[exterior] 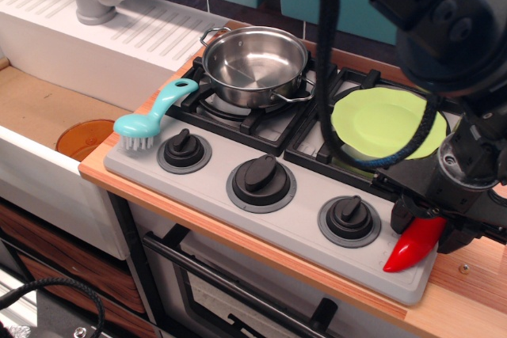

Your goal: Put redpepper on plate and brush in pot or pan on stove

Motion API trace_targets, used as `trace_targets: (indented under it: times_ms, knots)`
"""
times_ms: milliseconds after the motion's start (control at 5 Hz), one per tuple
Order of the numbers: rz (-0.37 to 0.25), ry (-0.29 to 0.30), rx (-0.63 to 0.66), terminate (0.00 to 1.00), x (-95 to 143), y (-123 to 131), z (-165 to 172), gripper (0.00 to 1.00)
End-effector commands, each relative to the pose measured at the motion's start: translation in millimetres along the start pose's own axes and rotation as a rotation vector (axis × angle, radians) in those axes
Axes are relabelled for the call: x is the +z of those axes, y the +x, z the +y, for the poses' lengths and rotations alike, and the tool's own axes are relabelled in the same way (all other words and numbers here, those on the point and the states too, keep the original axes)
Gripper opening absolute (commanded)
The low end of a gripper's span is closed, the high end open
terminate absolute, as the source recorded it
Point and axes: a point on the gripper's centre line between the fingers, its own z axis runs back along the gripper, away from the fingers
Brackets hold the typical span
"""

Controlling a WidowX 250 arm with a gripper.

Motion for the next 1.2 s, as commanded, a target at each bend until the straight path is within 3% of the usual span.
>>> trace_targets:
  times_ms: [0,600,800,1000]
  knots:
    - [0.036,-0.006,-0.018,0.00,25,6,3,0.00]
    - [0.109,0.026,-0.032,0.00,74,35,19,0.00]
    - [0.127,0.014,-0.036,0.00,73,59,27,0.00]
    - [0.105,-0.012,-0.069,0.00,58,76,41,0.00]
